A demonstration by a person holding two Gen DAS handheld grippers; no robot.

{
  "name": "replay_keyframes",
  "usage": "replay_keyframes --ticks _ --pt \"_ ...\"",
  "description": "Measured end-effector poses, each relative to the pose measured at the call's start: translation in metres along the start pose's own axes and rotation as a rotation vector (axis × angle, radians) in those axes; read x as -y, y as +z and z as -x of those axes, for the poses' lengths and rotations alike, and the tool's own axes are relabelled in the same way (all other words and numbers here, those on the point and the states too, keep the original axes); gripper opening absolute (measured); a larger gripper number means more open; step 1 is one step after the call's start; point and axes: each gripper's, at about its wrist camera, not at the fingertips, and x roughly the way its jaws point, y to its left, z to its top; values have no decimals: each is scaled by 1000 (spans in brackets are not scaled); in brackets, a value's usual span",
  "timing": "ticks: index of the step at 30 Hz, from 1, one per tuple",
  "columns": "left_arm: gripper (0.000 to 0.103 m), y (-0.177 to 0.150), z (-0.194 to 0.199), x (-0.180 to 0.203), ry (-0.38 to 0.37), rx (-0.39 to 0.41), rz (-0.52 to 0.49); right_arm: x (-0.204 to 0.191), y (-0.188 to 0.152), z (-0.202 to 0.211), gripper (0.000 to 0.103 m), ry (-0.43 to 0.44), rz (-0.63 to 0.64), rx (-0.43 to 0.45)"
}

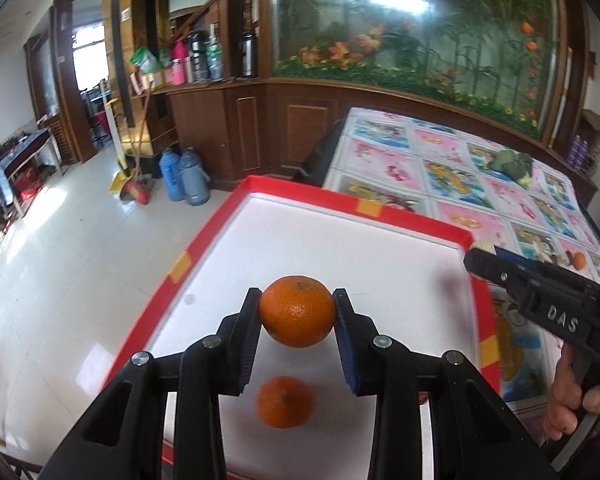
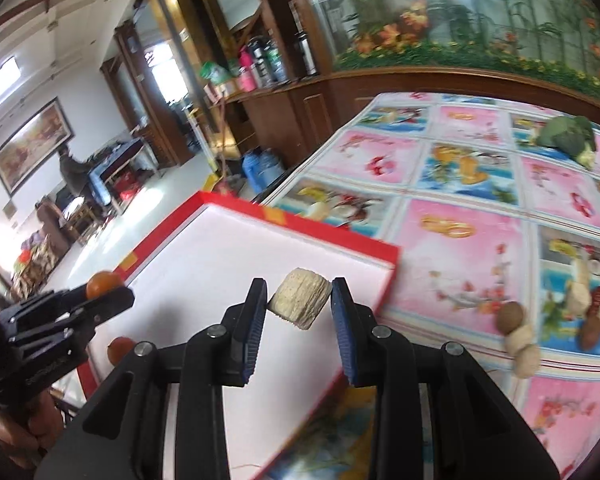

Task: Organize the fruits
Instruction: 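Carry the orange into the tray and release it while the right gripper releases the white chunk there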

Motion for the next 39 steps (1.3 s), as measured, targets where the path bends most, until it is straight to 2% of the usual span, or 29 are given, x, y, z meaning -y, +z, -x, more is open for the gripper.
replay_keyframes --ticks 5,15,25,29,31,39 --pt "35 -4 -9 -15 19 -27 42 -19 -12 -22 35 30 77 -99" --pt "35 -9 -26 -9 4 -77 32 -12 -18 -34 35 26 65 -163" --pt "36 -16 -30 -13 30 -124 40 -21 -19 -36 36 27 102 -190" --pt "44 -16 -27 -12 44 -121 43 -19 -18 -34 41 57 83 -204" --pt "53 -15 -24 -12 56 -118 49 -16 -16 -31 47 71 68 -200" --pt "56 -9 -12 -1 68 -104 38 14 -3 -9 48 64 -24 -129"
